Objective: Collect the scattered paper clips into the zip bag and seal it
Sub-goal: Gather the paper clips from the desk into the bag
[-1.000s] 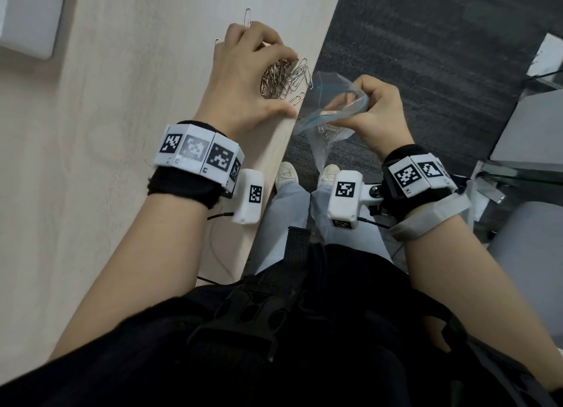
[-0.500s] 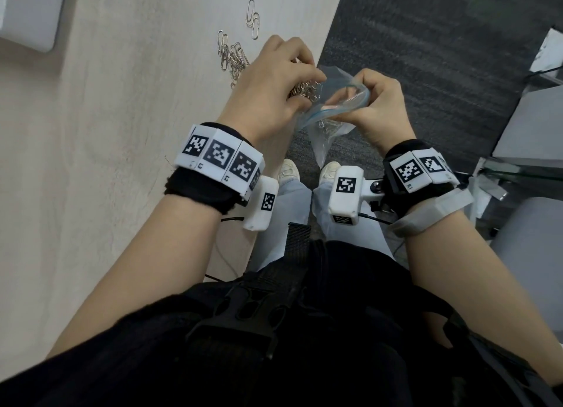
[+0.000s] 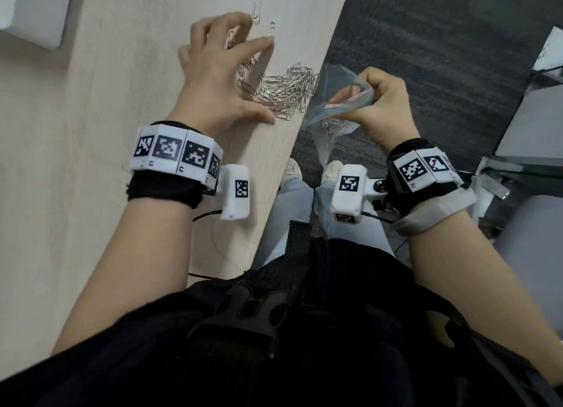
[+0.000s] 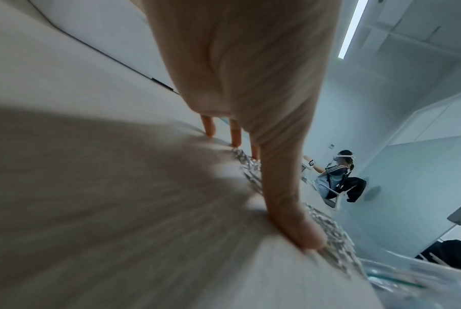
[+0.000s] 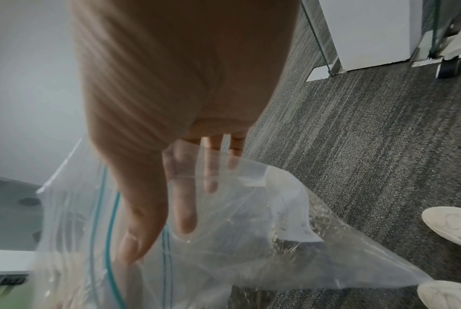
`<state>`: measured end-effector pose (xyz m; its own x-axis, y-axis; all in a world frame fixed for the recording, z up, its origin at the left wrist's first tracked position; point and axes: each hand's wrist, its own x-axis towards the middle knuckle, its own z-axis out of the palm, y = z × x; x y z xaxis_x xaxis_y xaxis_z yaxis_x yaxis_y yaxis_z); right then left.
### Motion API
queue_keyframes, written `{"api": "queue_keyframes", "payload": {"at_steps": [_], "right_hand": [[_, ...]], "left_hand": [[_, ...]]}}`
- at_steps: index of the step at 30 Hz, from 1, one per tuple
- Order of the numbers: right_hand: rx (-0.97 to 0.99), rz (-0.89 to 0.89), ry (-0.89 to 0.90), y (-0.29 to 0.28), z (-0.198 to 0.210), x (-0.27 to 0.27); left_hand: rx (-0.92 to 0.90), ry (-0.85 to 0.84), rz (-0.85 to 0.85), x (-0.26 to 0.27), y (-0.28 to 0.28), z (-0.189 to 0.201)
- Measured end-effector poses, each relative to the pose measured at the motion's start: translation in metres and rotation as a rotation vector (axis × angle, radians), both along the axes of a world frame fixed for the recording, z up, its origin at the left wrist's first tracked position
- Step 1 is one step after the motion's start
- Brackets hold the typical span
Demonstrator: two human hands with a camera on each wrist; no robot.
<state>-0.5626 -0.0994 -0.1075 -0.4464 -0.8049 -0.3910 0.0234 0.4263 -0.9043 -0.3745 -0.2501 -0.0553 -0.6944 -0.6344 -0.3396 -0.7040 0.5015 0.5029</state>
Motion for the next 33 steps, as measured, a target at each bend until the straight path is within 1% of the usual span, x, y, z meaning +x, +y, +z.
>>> {"api": "queue_keyframes", "payload": {"at_steps": [3,5,12,17,24,33], "right_hand": [[0.002,0.006,-0.001,0.0,0.001,0.001],[-0.003,0.011,-0.003,0.0,0.001,0.002],[-0.003,0.009,-0.009,0.0,0.002,0.002],[0.006,0.013,0.007,0.001,-0.001,0.002],[0.01,0.018,0.029,0.001,0.001,0.003],[0.006,0.04,0.016,0.001,0.002,0.002]], "left_hand": [[0.02,0.139,-0.019,-0.003,0.005,-0.006],[0.029,0.166,-0.042,-0.006,0.009,-0.008],[0.019,0.185,-0.092,-0.011,0.016,-0.006],[0.03,0.105,-0.128,-0.012,0.014,-0.004],[0.059,0.145,-0.121,-0.033,0.017,-0.006],[0.013,0.205,-0.165,-0.041,0.03,-0.013]]}}
